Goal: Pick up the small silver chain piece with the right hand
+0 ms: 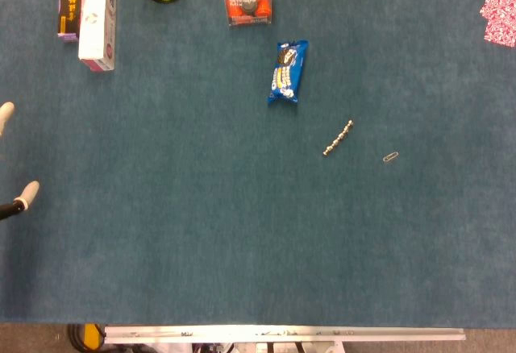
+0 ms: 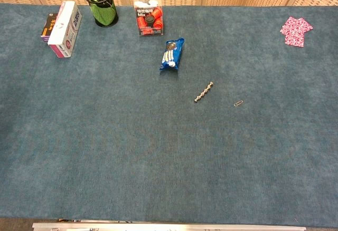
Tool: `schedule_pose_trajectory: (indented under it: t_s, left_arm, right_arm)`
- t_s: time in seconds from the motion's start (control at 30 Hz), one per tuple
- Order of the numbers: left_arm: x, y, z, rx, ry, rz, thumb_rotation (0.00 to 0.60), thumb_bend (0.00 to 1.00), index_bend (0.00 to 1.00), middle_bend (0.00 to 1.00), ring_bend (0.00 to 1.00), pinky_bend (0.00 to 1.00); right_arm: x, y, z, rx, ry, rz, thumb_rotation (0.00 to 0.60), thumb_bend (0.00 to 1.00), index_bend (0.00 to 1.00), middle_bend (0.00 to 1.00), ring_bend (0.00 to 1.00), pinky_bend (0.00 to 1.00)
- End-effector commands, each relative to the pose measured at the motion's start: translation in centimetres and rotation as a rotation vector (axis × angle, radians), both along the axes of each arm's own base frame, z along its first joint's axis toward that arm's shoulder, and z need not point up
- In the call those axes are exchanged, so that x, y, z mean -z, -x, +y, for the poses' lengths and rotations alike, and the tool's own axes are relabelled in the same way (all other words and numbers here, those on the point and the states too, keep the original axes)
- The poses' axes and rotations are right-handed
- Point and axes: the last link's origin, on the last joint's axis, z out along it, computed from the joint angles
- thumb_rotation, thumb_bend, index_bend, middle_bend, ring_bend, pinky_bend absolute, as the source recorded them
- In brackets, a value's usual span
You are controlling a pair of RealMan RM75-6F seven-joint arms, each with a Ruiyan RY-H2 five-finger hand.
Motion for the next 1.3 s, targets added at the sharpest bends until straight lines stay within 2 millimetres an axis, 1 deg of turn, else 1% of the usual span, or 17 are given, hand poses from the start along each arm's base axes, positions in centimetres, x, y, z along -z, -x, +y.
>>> schedule_pose_trajectory:
  t_s: [0.03,0.33,0.43,0.57,0.63,0.77,0.83,0.87,1.03,1.1,1.3]
  left_arm:
    - [0.0,0.1,-0.1,0.001,-0.003,-0.001,0.600,0.20,0.04,0.07,0.04,0.01]
    - [0.1,0.3,-0.3,-0.011,0.000,-0.003,0.600,0.20,0.04,0.07,0.04,0.01]
    - [0.2,0.3,-0.2,-0.013,0.004,-0.002,0.600,0.20,0.04,0.07,0.04,0.01]
    - [0.3,0.2,-0.2,-0.015,0.008,-0.001,0.600,0.20,0.04,0.07,0.04,0.01]
    - [0.2,0.2,-0.1,-0.015,0.008,0.000,0.600,0.20,0.04,0.07,0.04,0.01]
    - [0.3,0.2,-0.1,-0.013,0.015,0.002,0.600,0.20,0.04,0.07,0.04,0.01]
    - [0.4,0.1,-0.1,-0.012,0.014,-0.001,0.600,0.20,0.04,0.07,0.04,0.01]
    - [0.4,0.2,-0.2,-0.014,0.014,-0.003,0.600,0.20,0.04,0.07,0.04,0.01]
    - [0.2,0.5,-0.5,-0.025,0.003,-0.010,0.600,0.20,0.04,0.07,0.04,0.01]
    - [0.1,0.6,-0.6,-0.029,-0.001,-0.013,0.600,0.20,0.04,0.07,0.04,0.01]
    - [0.2,0.7,-0.6,-0.031,-0.002,-0.017,0.600,0.20,0.04,0.07,0.04,0.01]
  right_arm:
    - [0.0,-0.1,0.0,-0.003,0.000,-0.001,0.600,0.13,0.63,0.64,0.56,0.67]
    - [0.1,-0.6,-0.1,-0.041,0.004,-0.019,0.600,0.13,0.63,0.64,0.56,0.67]
    - [0.4,-1.0,-0.2,-0.062,-0.008,-0.054,0.600,0.13,0.63,0.64,0.56,0.67]
    - [0.9,-1.3,-0.6,-0.090,-0.028,-0.057,0.600,0.13,0.63,0.64,0.56,0.67]
    - [1.2,-1.9,-1.0,-0.118,-0.050,-0.056,0.600,0.13,0.63,0.64,0.56,0.67]
    - [2.2,-3.9,-2.3,-0.189,-0.135,-0.074,0.600,0.13,0.63,0.64,0.57,0.67]
    - [2.5,-4.9,-3.1,-0.223,-0.167,-0.056,0.600,0.13,0.63,0.65,0.61,0.69]
    - [2.8,-5.4,-3.6,-0.243,-0.188,-0.041,0.600,0.13,0.63,0.67,0.64,0.71]
    - [4.7,-7.7,-5.6,-0.317,-0.278,-0.012,0.600,0.13,0.63,0.76,0.78,0.97]
    - [5.8,-8.6,-6.4,-0.350,-0.314,-0.001,0.600,0.13,0.63,0.80,0.82,1.00]
    - [9.3,-11.0,-8.8,-0.414,-0.427,0.019,0.600,0.13,0.63,0.89,0.92,1.00]
